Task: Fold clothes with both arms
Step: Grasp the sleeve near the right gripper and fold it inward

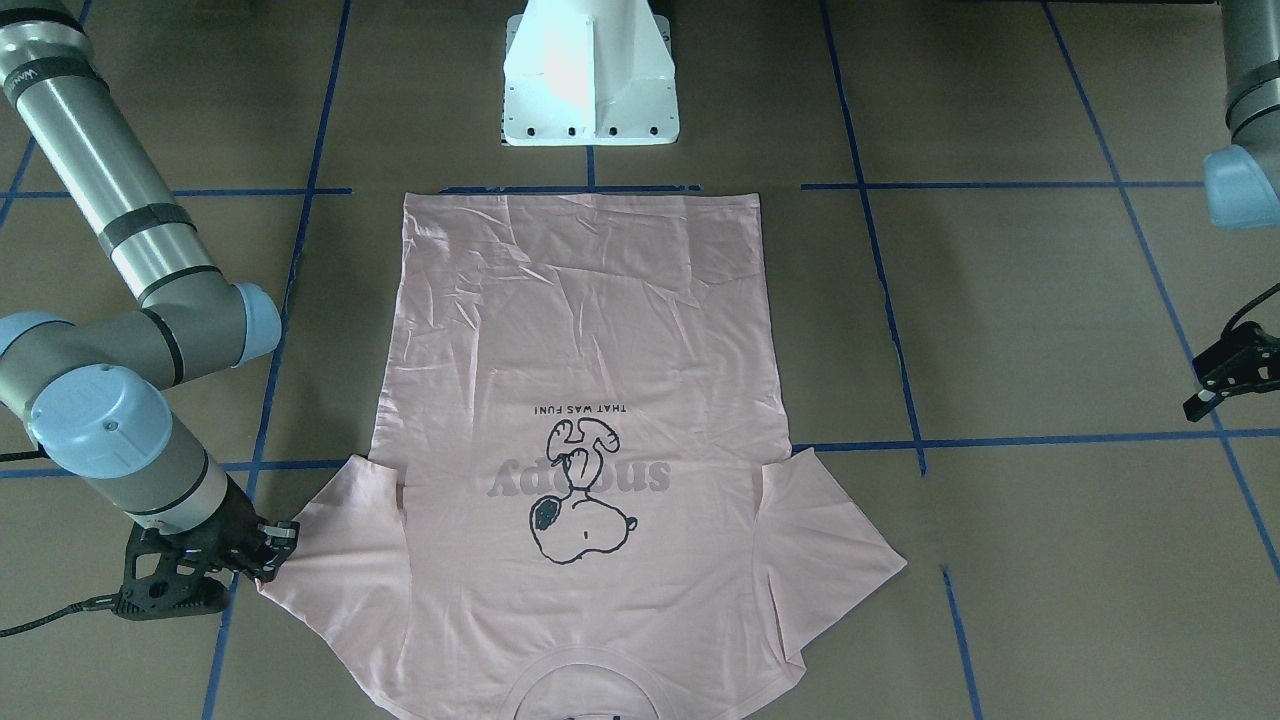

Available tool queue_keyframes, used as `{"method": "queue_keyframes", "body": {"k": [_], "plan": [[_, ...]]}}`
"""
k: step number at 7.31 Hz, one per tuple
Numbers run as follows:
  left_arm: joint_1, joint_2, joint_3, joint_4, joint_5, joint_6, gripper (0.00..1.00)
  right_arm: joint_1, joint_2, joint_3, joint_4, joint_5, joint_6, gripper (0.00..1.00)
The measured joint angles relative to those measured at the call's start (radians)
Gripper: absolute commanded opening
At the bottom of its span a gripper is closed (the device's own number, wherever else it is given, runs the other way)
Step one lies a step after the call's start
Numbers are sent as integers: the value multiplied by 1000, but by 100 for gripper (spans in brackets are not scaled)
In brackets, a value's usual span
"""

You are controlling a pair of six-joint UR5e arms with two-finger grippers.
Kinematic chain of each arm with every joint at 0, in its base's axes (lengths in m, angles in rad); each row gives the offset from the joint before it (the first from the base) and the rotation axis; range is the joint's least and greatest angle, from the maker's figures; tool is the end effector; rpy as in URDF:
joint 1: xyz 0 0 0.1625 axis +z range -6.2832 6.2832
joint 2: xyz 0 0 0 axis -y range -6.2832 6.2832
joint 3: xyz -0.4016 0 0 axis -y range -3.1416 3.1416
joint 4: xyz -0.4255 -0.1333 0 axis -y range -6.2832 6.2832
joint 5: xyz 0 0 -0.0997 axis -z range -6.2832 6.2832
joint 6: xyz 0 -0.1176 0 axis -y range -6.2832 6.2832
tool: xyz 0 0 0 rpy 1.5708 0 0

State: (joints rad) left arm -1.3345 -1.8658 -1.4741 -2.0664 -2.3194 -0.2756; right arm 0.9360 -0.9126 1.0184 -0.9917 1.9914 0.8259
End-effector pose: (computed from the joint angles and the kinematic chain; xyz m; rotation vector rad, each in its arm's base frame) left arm 0.1041 -0.6596 0.4654 0.4571 0.8609 0.2234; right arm -0.4140 -0.7059 0.4553 0.2329 -0.7503 0.0372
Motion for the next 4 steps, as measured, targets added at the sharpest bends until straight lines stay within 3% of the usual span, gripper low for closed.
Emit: {"method": "queue_keyframes", "body": {"k": [4], "plan": [[0,-7,2,3,0,0,100,24,34,116,-5,109,11,0]]}}
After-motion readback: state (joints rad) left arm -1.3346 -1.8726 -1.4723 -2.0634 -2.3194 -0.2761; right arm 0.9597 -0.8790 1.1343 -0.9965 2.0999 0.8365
